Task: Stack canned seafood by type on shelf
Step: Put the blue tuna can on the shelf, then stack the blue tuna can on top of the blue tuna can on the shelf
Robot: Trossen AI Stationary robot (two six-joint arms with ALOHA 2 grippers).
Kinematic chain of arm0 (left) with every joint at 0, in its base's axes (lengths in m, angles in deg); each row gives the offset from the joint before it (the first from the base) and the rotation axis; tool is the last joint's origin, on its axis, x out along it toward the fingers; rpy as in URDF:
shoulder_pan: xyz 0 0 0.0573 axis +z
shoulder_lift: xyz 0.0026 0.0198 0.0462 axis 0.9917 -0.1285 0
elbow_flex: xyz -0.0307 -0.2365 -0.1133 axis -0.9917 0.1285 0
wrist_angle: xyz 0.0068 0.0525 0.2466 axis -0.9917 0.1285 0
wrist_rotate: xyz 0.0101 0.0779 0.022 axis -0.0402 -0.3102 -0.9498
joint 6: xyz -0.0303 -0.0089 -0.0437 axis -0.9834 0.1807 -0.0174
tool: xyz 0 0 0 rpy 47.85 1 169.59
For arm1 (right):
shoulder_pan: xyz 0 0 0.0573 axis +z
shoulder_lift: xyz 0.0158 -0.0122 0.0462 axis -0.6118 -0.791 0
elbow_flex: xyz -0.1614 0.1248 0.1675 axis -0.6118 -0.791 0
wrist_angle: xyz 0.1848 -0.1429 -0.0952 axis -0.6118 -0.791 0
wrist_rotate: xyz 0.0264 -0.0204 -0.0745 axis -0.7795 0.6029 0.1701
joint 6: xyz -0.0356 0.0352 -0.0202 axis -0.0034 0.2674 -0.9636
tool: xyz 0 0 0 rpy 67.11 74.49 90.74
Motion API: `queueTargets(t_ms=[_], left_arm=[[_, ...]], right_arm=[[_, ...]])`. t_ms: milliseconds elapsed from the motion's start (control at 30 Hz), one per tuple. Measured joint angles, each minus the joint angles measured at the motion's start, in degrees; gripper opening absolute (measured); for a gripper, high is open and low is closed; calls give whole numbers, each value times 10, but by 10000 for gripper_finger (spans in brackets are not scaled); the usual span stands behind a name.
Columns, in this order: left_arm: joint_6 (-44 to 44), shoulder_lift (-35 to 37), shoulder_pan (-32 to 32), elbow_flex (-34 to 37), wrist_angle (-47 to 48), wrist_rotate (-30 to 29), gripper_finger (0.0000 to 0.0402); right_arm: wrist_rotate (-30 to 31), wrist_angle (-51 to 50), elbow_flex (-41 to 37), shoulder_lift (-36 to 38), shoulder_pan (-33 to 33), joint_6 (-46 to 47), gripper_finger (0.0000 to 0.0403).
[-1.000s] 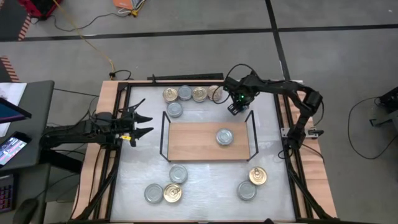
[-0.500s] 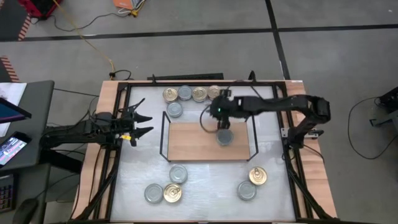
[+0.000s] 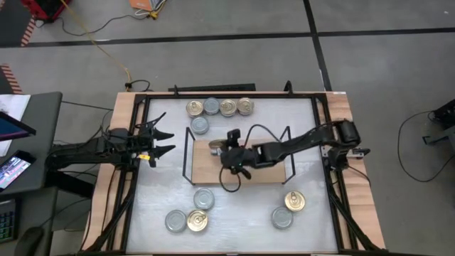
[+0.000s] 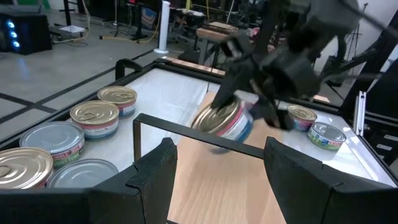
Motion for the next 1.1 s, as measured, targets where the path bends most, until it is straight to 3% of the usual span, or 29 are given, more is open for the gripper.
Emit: queueTargets(t_ms=[367,500,700,933,1100], left_arm=[[0,0,0,0,-1,-1,228],[0,0,0,0,-1,-2,228],[-1,0,0,0,3,-2,228],[-3,0,0,0,4,3,228],[-3,0,0,0,1,0,228]], right_arm=[[-43,-4,21,-17,28,75,340],[-43,-26,44,-10,50,97,363],[-1,-160,111,10,65,165,359],[-8,-387,135,75,21,345,322],[-10,-445,126,134,-32,393,307]])
